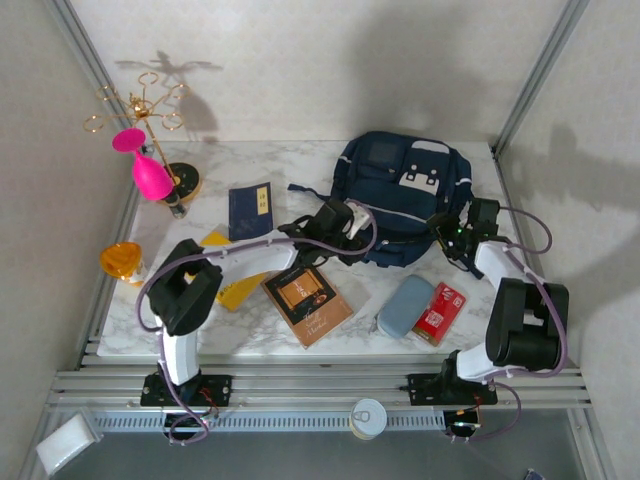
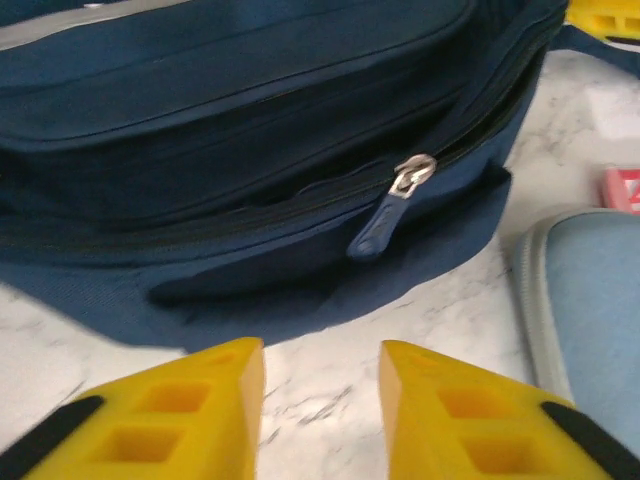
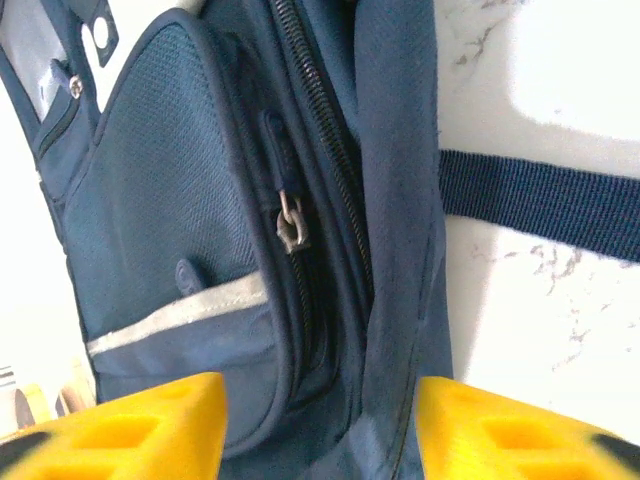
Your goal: Pack books, pencil case, and school supplies into a backpack
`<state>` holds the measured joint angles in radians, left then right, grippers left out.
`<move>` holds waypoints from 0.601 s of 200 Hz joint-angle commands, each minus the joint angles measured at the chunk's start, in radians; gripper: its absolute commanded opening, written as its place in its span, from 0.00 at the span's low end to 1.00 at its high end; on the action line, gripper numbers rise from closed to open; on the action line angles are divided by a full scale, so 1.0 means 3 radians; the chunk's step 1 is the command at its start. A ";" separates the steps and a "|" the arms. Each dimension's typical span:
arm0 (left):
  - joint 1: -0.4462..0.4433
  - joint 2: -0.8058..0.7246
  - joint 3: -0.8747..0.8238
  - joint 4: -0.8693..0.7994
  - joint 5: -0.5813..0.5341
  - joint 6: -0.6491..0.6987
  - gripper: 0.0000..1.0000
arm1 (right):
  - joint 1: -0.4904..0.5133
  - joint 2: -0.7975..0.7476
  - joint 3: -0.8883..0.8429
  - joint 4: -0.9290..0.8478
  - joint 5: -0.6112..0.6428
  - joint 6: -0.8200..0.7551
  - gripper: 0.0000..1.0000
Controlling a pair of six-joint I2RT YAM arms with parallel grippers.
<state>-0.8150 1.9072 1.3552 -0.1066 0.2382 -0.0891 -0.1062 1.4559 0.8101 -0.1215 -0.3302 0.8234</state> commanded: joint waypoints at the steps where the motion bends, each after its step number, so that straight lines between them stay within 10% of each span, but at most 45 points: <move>1: -0.0024 0.0238 0.0279 -0.0202 0.0364 0.0019 0.39 | 0.0063 -0.0257 -0.0147 -0.0190 -0.0047 0.0063 0.65; 120: 0.0009 0.1027 0.1381 -0.0868 0.0331 0.0100 0.46 | 0.0476 0.0125 -0.0211 0.0282 -0.0172 0.0596 0.72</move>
<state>-0.8165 2.1963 1.7275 -0.3313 0.3370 -0.0711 0.0315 1.4590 0.7105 -0.0669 -0.3702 0.9882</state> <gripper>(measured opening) 0.451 0.737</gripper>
